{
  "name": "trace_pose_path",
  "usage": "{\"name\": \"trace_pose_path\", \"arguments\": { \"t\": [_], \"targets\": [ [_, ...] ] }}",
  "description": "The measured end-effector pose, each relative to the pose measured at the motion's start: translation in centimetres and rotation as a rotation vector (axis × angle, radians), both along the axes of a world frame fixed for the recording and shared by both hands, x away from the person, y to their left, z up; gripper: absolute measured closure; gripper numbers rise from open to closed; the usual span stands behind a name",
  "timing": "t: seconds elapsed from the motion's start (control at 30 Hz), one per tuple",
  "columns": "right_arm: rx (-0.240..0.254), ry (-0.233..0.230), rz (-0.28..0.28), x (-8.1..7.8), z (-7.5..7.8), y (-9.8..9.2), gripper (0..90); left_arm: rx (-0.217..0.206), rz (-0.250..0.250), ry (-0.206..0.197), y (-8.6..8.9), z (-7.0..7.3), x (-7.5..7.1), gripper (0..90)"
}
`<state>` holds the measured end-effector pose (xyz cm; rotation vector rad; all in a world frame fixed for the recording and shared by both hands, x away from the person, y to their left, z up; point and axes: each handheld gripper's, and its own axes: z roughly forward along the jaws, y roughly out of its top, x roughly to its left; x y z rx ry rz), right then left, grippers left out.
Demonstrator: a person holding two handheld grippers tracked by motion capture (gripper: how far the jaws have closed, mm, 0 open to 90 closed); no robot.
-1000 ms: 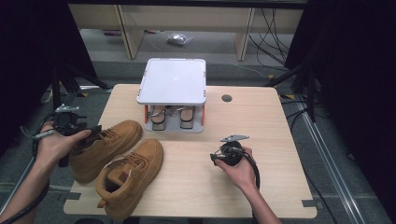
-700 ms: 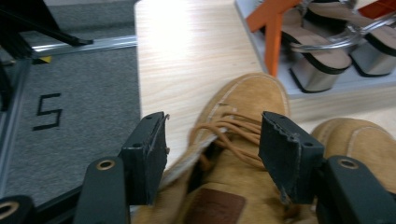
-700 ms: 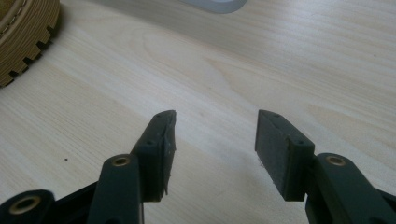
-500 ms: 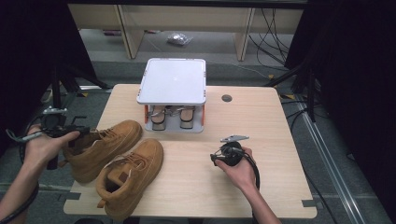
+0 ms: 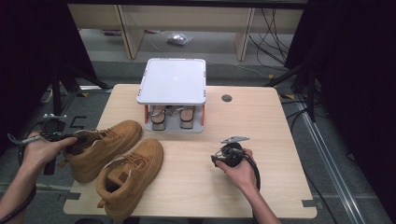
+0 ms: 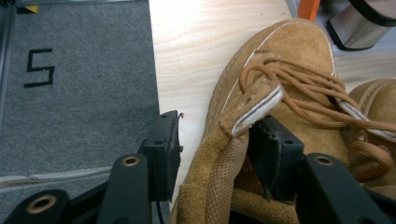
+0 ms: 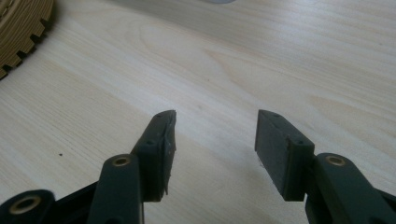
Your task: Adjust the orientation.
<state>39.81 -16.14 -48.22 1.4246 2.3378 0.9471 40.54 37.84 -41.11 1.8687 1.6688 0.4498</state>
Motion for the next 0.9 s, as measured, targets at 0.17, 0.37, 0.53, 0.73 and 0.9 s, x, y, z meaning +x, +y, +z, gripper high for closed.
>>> {"name": "trace_pose_path", "arguments": {
  "t": [0.17, 0.37, 0.53, 0.73, 0.9],
  "targets": [
    [-0.005, 0.007, 0.005, 0.0, -0.1, -0.1, 48.6, -0.028, 0.018, 0.058, -0.1, -0.5, 0.3, 59.7],
    [0.002, -0.010, -0.001, 0.0, -0.3, -0.2, 48.6, -0.025, 0.013, 0.066, 0.0, -0.5, 0.4, 64.8],
    [0.005, 0.009, -0.005, -0.2, -0.3, -0.2, 48.6, -0.001, 0.004, 0.057, -0.2, -0.5, 0.4, 69.6],
    [0.002, 0.008, -0.002, -0.2, -0.5, -0.4, 48.6, 0.047, -0.012, 0.052, -0.5, -0.4, 0.4, 76.4],
    [0.005, -0.007, -0.010, -0.3, -0.6, -0.6, 49.8, 0.068, 0.007, 0.034, -1.0, -0.3, 0.0, 80.2]
  ]
}}
